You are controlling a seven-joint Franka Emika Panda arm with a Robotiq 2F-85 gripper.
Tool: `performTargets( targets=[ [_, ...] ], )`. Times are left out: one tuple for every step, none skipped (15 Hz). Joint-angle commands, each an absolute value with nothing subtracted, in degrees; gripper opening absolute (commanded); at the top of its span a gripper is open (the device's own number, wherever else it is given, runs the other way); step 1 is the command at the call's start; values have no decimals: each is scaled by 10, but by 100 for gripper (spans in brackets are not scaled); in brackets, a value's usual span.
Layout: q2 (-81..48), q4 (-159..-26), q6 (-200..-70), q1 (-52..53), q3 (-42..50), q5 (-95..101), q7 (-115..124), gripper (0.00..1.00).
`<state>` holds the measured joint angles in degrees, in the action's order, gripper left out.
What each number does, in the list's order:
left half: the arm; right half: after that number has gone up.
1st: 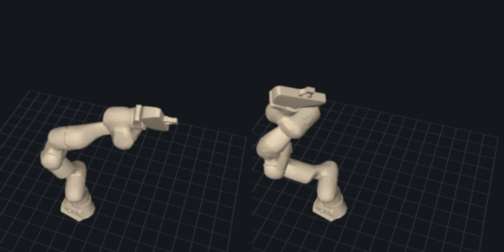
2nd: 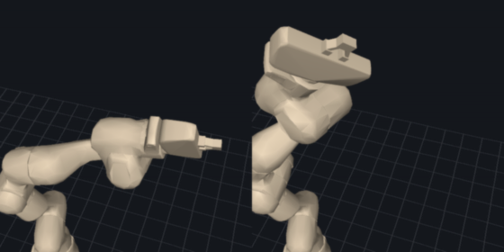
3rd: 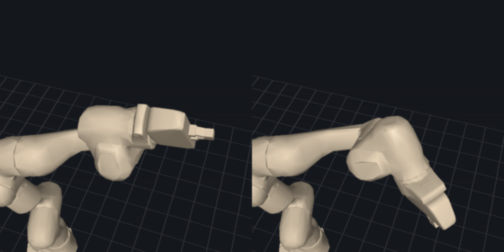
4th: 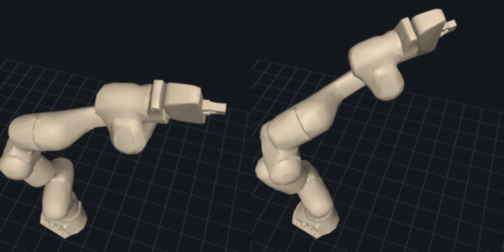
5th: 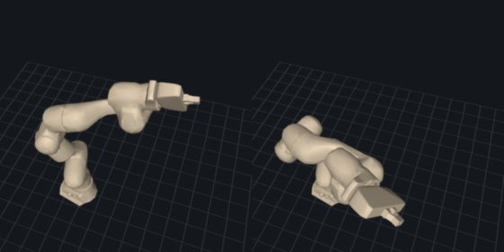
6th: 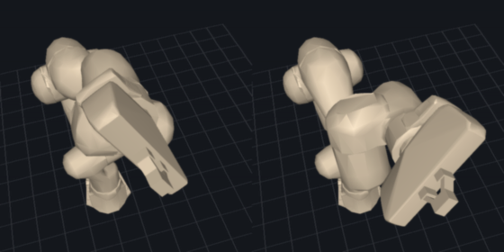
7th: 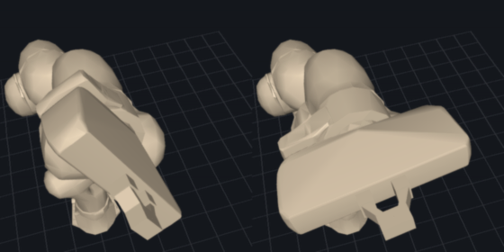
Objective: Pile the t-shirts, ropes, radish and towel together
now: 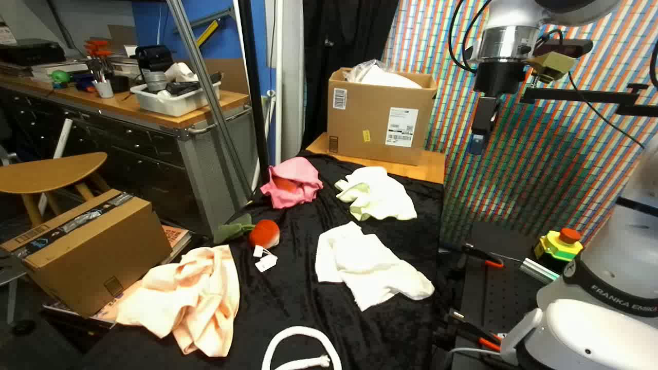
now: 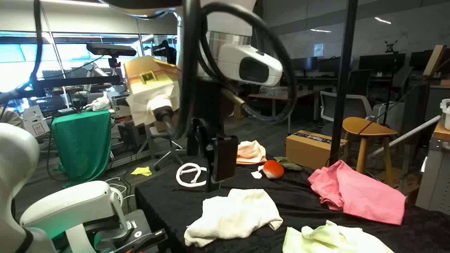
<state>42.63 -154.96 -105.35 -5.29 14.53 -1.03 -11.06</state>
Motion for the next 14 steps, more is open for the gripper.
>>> performTargets(
  targets=[
    [425, -1548, -1053, -62, 137, -16, -116, 100],
    [426, -1547, -1053, -62, 137, -16, -116, 100],
    [426, -1546, -1053, -62, 137, -16, -116, 100],
    [427, -1546, -1053, -62, 137, -16, -116, 100],
    [427, -1545, -1053, -62, 137, -16, -116, 100],
    [424, -1544, -1059, -60, 134, -14, -117, 100],
    [419, -1542, -1065, -57, 131, -16, -116, 100],
    [412, -1541, -1085, -53, 124, -17, -111, 100],
    [404, -1536, -1098, -49, 121, -21, -109, 100],
    [394, -1532, -1119, -46, 114, -22, -105, 100],
    [381, -1526, -1137, -41, 109, -27, -103, 100],
    [368, -1521, -1160, -38, 103, -28, -101, 100],
    [349, -1513, -1182, -34, 100, -27, -104, 100],
    [334, -1505, -1203, -33, 96, -24, -106, 100]
  ],
)
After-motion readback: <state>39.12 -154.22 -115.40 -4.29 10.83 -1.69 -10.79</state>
